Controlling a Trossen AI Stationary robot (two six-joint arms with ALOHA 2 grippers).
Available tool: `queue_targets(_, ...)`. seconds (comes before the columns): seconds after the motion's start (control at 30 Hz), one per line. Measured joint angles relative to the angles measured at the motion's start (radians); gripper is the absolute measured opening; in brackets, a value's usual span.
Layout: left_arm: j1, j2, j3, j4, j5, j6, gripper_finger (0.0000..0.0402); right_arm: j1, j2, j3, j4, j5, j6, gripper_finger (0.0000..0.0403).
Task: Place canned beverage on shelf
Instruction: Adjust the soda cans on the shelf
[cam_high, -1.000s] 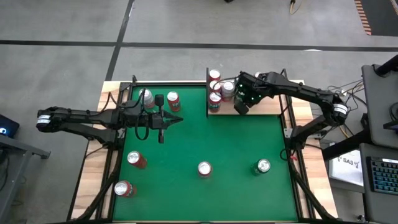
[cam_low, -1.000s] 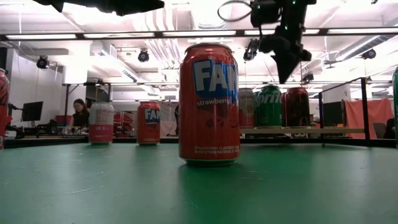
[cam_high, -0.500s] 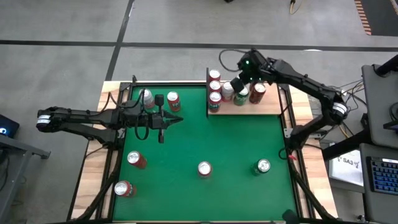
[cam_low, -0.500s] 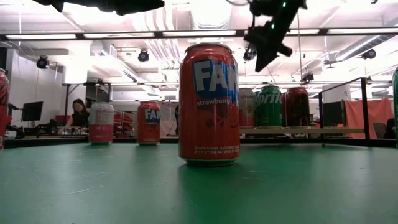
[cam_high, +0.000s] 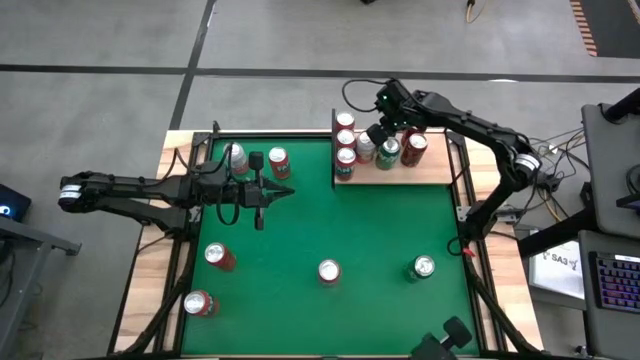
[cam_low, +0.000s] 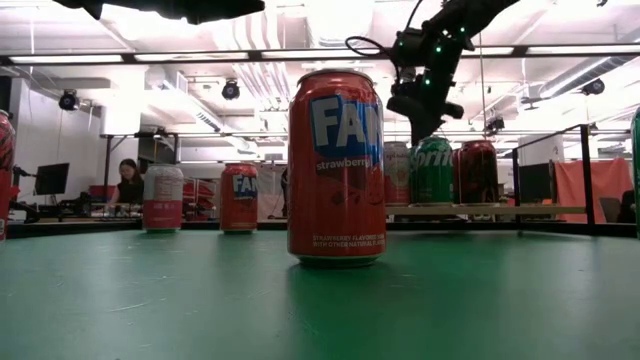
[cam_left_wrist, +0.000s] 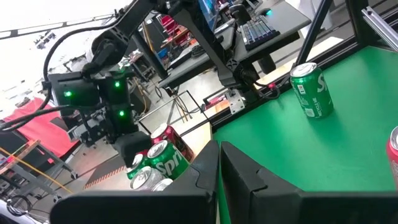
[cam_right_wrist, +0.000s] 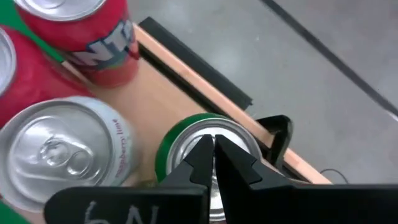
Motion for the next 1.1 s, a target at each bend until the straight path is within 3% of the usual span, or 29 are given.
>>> queue_targets(0.13,0.0,0.0,0.0,-0.001,-0.001,0.0,0.0,0.0,0.008,0.0,0.001,0.053,0.0,0.0009)
queue_targets(0.53,0.0,0.0,0.0,-0.002,-0.002,0.0,0.0,0.0,0.002,0.0,0.002,0.053,-0.002,0.0009)
queue_targets(0.83,0.0,0.0,0.0,-0.002,-0.002,0.0,0.0,0.009,-0.073,0.022,-0.021,0.051,0.007,0.0009)
queue_targets(1.1,0.0,0.0,0.0,-0.002,-0.003,0.0,0.0,0.106,-0.169,0.032,-0.212,-0.106,0.088,0.0009)
